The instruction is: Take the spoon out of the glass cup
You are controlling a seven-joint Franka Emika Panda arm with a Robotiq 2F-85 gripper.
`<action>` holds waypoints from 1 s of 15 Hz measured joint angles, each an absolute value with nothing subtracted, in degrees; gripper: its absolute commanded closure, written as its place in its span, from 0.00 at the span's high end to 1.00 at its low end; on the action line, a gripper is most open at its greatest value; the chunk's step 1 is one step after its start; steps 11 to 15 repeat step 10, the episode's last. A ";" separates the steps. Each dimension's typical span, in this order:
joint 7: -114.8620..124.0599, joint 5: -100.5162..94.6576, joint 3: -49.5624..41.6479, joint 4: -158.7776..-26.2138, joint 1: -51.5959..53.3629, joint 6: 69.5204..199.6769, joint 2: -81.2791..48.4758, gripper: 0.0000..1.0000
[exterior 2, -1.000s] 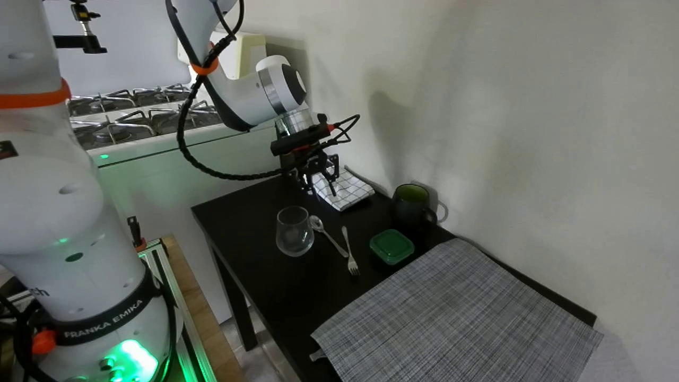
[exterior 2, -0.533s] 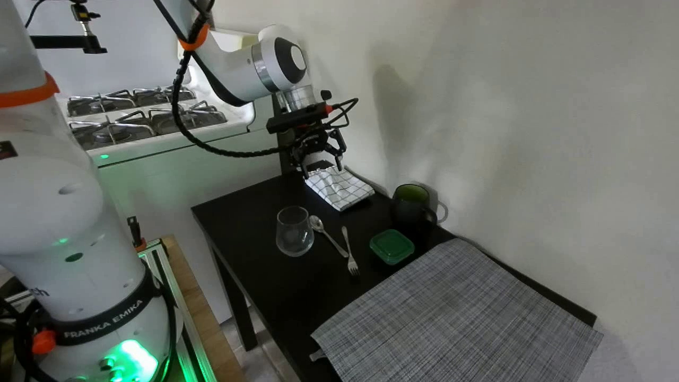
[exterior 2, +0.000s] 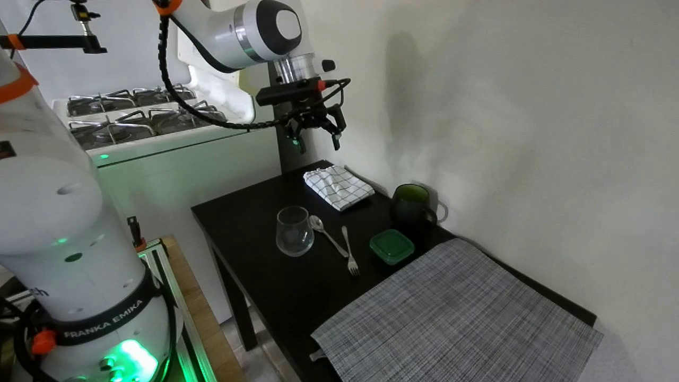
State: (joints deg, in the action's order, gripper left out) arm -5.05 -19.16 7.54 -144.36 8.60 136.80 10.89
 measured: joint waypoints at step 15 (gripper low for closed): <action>-5.07 -13.64 6.68 -147.29 8.29 132.12 18.02 1.00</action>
